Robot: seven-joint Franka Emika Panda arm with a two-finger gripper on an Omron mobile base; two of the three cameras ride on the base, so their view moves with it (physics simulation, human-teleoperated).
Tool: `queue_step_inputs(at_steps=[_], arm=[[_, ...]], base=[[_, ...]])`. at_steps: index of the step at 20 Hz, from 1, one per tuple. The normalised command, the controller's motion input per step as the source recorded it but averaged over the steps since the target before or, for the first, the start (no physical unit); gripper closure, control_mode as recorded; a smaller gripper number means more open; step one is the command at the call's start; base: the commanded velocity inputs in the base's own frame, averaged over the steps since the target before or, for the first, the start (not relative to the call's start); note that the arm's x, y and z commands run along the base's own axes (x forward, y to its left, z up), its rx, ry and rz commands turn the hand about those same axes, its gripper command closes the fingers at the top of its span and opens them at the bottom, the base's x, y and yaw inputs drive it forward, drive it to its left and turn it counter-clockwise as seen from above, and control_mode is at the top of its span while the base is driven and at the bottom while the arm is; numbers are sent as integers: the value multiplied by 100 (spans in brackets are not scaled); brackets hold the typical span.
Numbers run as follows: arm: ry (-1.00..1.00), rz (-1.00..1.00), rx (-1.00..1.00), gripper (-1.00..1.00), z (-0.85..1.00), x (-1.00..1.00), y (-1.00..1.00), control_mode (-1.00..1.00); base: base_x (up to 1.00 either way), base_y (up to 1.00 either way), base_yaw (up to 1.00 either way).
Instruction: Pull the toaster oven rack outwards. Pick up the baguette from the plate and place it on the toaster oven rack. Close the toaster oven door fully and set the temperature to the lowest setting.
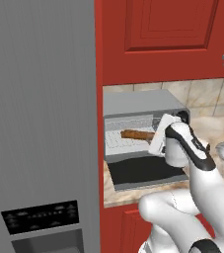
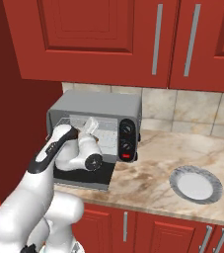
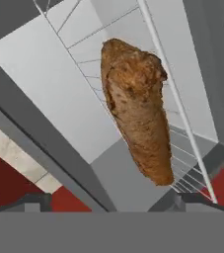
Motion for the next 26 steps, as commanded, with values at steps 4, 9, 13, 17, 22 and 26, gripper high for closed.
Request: queue_step_inputs(at_steps=[4, 9, 13, 17, 22, 26], arm=[[-38, 0, 5, -100, 30, -84, -9, -100], [-25, 0, 3, -100, 39, -62, -7, -100], [4, 0, -4, -100, 27, -54, -1, -100], [18, -4, -25, -100, 30, -73, -6, -100], [10, -11, -36, -100, 2, -64, -3, -100], [6, 1, -49, -100, -13, -14, 31, -100]], base=[[0, 0, 0], [0, 0, 0], [0, 0, 0], [0, 0, 0], [0, 0, 0], [0, 0, 0]])
